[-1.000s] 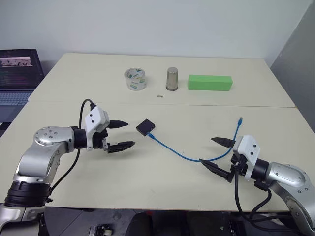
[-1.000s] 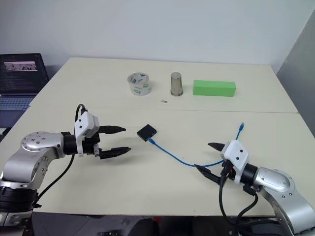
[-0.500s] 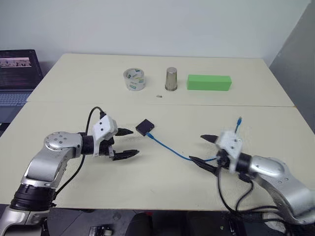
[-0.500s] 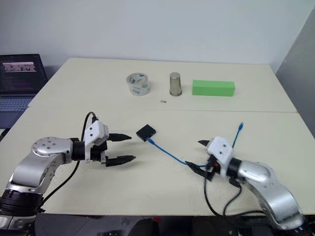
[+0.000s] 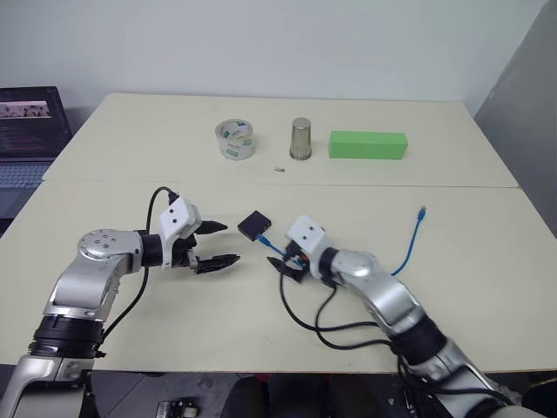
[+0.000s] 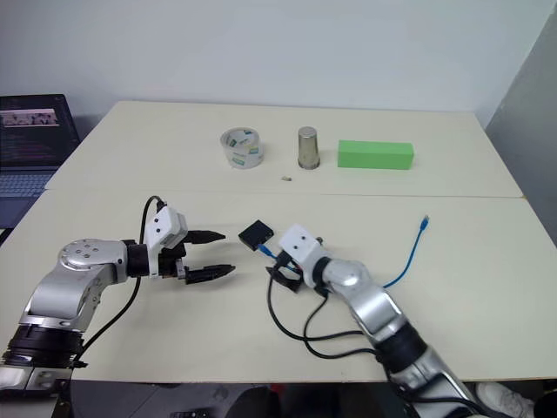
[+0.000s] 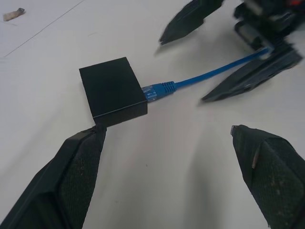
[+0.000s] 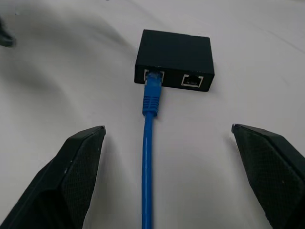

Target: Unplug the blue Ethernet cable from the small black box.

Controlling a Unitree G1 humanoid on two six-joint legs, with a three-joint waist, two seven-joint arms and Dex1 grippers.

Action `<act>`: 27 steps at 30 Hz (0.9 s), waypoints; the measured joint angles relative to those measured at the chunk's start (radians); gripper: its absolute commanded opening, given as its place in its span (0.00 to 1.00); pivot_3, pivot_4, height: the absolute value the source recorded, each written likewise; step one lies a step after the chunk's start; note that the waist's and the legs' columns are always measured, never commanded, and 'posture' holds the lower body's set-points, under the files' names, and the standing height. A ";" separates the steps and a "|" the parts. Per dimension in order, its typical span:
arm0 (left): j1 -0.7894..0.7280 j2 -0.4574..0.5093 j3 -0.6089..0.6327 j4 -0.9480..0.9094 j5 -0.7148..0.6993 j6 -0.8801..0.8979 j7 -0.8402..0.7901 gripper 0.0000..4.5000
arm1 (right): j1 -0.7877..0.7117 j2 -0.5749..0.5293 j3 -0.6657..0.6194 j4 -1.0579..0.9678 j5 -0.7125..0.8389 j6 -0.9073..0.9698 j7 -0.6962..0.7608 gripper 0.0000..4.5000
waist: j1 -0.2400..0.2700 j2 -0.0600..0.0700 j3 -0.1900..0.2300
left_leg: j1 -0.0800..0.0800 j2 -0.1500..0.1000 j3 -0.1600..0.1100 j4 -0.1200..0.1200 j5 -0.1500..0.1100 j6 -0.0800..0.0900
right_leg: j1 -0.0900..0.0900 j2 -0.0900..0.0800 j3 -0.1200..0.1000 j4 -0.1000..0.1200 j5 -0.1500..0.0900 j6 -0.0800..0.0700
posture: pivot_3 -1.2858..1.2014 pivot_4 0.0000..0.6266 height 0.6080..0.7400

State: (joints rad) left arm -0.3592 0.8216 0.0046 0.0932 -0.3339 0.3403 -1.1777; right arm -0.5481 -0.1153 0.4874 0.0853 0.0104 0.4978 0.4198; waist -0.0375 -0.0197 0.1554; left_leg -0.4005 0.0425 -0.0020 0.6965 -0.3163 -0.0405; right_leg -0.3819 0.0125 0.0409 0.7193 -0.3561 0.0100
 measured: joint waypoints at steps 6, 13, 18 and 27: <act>0.001 -0.001 0.002 0.007 0.000 -0.001 0.000 1.00 | -0.046 0.076 0.003 0.133 -0.034 -0.062 -0.004 0.54 | -0.004 0.000 0.000 | 0.000 0.001 0.000 0.000 0.000 0.000 | 0.000 0.000 0.000 0.001 0.000 0.000 | 0.52 0.24 1.00; 0.000 -0.003 0.002 0.019 0.001 -0.003 0.010 1.00 | -0.043 0.082 0.001 0.132 -0.047 -0.058 -0.005 0.20 | -0.004 0.000 0.000 | 0.000 0.001 0.000 0.000 0.000 0.000 | -0.001 0.000 0.000 0.001 0.000 0.000 | 0.52 0.24 1.00; -0.018 -0.025 0.003 0.045 -0.001 0.005 0.015 1.00 | -0.013 0.006 -0.007 0.046 -0.066 -0.038 0.027 0.03 | -0.001 0.000 0.000 | 0.000 0.000 0.000 0.000 0.000 0.000 | -0.001 0.000 0.000 0.001 0.000 0.000 | 0.52 0.24 1.00; -0.111 -0.115 0.018 0.064 -0.136 0.229 0.027 1.00 | 0.036 -0.395 -0.034 -0.236 -0.165 -0.249 0.195 0.03 | 0.005 0.000 0.000 | -0.002 0.000 0.000 0.000 0.000 0.000 | -0.001 0.000 0.000 0.000 0.000 0.000 | 0.52 0.24 1.00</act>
State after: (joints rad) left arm -0.4699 0.7064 0.0231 0.1577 -0.4700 0.5689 -1.1506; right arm -0.5118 -0.5104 0.4533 -0.1505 -0.1551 0.2483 0.6145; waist -0.0325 -0.0192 0.1557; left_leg -0.4022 0.0423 -0.0016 0.6968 -0.3164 -0.0403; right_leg -0.3830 0.0124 0.0413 0.7195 -0.3561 0.0100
